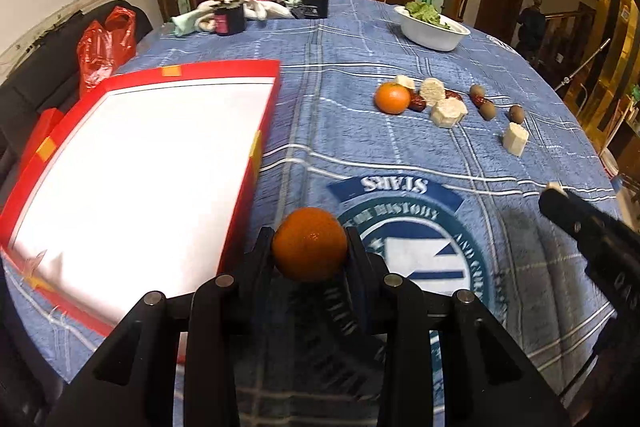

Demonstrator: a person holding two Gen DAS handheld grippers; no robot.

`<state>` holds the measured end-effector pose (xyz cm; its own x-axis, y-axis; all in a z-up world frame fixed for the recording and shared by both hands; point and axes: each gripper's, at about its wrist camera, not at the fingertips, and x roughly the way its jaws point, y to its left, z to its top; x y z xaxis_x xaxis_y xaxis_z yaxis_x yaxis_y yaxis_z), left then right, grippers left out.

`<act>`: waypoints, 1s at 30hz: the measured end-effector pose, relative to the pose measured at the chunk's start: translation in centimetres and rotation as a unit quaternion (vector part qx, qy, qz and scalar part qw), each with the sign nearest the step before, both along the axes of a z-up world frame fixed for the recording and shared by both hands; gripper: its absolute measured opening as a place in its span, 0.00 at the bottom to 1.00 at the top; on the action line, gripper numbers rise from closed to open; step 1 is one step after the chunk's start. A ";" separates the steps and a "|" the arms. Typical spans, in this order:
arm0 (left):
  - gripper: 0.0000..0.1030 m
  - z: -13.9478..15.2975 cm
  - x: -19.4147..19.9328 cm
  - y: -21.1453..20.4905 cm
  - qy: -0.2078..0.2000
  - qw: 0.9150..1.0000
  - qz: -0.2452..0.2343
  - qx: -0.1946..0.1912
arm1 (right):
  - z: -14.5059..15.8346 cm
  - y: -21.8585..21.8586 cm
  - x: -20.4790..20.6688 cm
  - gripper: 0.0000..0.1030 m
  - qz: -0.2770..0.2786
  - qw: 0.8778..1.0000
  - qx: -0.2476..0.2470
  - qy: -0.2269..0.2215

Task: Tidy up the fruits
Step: 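Carry the orange and pastry over the red tray and release both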

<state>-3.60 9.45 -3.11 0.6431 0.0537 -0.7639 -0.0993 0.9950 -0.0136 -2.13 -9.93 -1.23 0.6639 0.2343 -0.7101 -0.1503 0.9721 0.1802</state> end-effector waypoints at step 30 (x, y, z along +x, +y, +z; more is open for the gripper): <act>0.31 2.3 -0.2 20.4 -0.021 0.974 0.220 -0.038 | 2.6 22.1 4.7 0.29 0.240 0.970 0.022 -0.020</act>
